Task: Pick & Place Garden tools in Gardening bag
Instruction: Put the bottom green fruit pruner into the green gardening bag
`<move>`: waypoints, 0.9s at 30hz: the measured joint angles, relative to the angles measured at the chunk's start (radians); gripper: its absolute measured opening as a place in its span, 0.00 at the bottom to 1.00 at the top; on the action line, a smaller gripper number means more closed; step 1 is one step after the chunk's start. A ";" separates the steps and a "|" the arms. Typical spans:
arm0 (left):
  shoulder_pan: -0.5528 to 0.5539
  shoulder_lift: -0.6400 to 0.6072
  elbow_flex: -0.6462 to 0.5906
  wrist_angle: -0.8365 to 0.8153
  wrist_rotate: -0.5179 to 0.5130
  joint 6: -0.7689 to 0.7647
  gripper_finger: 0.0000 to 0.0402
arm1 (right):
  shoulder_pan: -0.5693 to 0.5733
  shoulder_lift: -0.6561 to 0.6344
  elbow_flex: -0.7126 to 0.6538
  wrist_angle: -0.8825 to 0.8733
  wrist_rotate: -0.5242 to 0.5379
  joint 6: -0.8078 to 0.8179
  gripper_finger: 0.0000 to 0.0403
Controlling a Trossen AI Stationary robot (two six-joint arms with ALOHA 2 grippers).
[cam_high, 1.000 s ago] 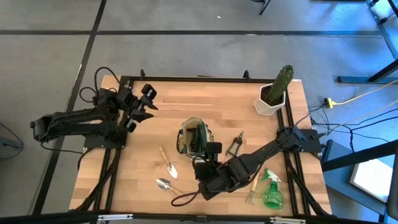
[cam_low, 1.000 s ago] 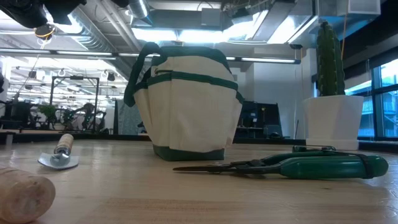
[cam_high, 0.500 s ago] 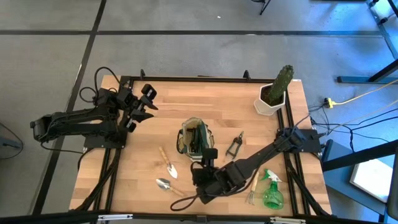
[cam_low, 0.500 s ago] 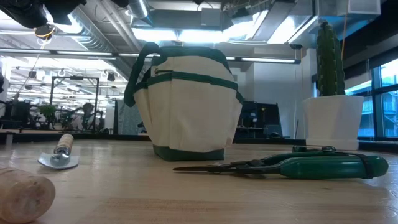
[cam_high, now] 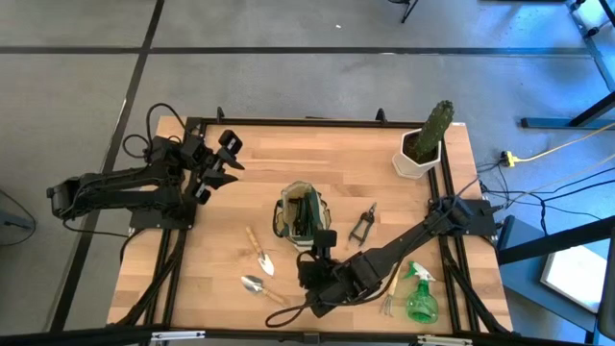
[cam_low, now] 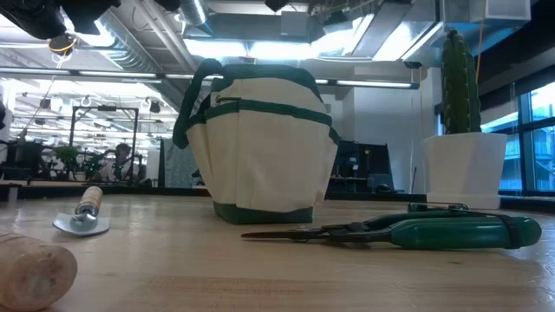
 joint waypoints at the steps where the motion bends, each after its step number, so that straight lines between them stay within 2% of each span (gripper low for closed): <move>1: 0.000 0.000 0.000 -0.002 0.000 -0.002 0.32 | -0.001 -0.015 -0.027 0.038 -0.004 -0.004 0.54; 14: 0.000 0.004 0.000 -0.017 0.000 0.009 0.32 | -0.004 -0.248 -0.518 0.579 -0.026 -0.059 0.54; 21: 0.001 0.026 0.000 -0.019 -0.001 0.015 0.32 | -0.022 -0.383 -0.838 1.029 -0.093 -0.085 0.54; 25: 0.001 0.031 0.000 -0.019 -0.002 0.017 0.32 | -0.038 -0.458 -0.982 1.285 -0.118 -0.103 0.54; 27: 0.001 0.034 0.000 -0.022 -0.001 0.011 0.32 | -0.048 -0.493 -1.039 1.405 -0.163 -0.132 0.54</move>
